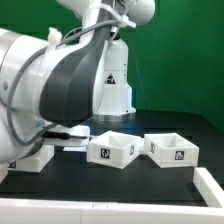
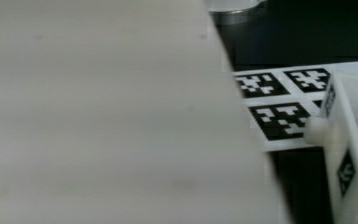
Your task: Assemble drawer
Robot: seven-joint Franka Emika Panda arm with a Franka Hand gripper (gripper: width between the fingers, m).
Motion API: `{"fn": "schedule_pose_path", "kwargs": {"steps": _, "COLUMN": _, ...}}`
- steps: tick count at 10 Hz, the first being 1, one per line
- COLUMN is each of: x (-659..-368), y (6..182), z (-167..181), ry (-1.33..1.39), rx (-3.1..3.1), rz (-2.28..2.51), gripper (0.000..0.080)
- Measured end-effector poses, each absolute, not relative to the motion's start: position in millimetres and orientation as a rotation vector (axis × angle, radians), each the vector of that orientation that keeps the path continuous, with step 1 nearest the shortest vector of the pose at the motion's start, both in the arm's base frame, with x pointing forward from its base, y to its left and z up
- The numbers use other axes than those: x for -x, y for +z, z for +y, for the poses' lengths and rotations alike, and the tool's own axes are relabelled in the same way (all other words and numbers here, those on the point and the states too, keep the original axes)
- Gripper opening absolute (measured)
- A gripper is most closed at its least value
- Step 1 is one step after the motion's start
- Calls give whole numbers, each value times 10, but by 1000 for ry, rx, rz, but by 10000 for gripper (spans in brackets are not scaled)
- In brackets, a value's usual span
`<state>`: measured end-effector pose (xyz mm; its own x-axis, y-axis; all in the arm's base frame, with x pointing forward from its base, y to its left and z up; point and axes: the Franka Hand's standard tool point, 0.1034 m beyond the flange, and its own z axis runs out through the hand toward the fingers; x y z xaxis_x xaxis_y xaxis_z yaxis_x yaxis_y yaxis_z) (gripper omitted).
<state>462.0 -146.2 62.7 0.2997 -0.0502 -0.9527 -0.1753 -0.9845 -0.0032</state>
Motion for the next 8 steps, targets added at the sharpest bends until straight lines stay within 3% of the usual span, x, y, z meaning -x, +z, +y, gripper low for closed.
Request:
{"fn": "schedule_pose_path", "kwargs": {"steps": 3, "x": -4595, "y": 1137, "z": -1268, "ry": 1688, "rx": 2497, "rz": 174, "gripper": 60}}
{"fn": "schedule_pose_path", "kwargs": {"steps": 4, "x": -4579, "y": 1223, "z": -1251, "ry": 1639, "rx": 2528, "rz": 172, "gripper": 60}}
{"fn": "schedule_pose_path", "kwargs": {"steps": 8, "x": -4810, "y": 1203, "z": -1215, "ry": 993, "rx": 2907, "rz": -57, "gripper": 60}}
